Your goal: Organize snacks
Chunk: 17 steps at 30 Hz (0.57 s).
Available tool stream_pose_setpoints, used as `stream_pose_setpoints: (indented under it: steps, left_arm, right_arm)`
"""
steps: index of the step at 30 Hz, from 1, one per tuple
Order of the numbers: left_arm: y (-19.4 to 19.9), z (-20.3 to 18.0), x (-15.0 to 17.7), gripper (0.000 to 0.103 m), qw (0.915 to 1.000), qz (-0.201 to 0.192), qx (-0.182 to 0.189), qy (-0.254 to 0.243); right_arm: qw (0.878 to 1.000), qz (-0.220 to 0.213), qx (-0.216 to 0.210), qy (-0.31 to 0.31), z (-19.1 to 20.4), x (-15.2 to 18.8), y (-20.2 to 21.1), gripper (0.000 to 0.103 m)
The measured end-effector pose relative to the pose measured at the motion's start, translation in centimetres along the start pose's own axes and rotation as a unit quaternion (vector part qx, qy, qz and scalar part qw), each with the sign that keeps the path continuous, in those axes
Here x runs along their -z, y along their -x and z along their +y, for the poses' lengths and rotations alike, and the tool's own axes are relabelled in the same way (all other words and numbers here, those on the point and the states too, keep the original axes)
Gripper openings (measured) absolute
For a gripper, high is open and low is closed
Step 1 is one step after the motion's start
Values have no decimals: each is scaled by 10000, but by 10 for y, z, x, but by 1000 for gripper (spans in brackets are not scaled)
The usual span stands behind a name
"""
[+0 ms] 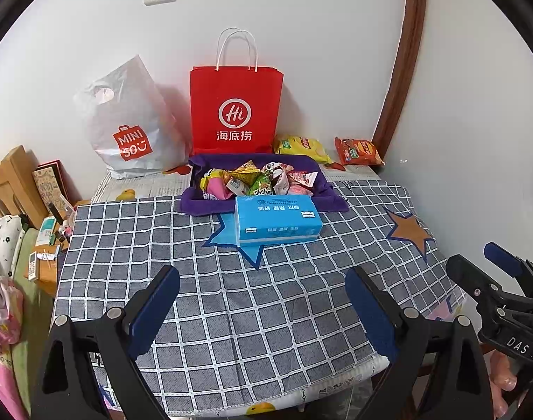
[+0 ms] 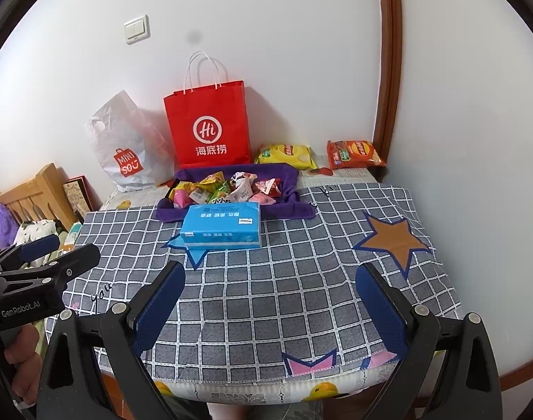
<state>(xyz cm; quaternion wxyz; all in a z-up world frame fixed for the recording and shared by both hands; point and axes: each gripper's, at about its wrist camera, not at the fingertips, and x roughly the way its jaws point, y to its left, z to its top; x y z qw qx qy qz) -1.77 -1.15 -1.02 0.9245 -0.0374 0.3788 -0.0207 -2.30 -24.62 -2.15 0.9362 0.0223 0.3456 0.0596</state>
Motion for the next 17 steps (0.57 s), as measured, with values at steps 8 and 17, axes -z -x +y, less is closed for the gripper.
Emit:
stream_pose_setpoints:
  steps: [8,17]
  left_arm:
    - [1,0,0,96,10000,-10,3,5]
    - [-3,-1,-2,96,10000,-23,2,19]
  right_arm:
    - [10000,-18,-11,14,-1,0,2,97]
    - [9999,-81,-91,51,1,1,6,97]
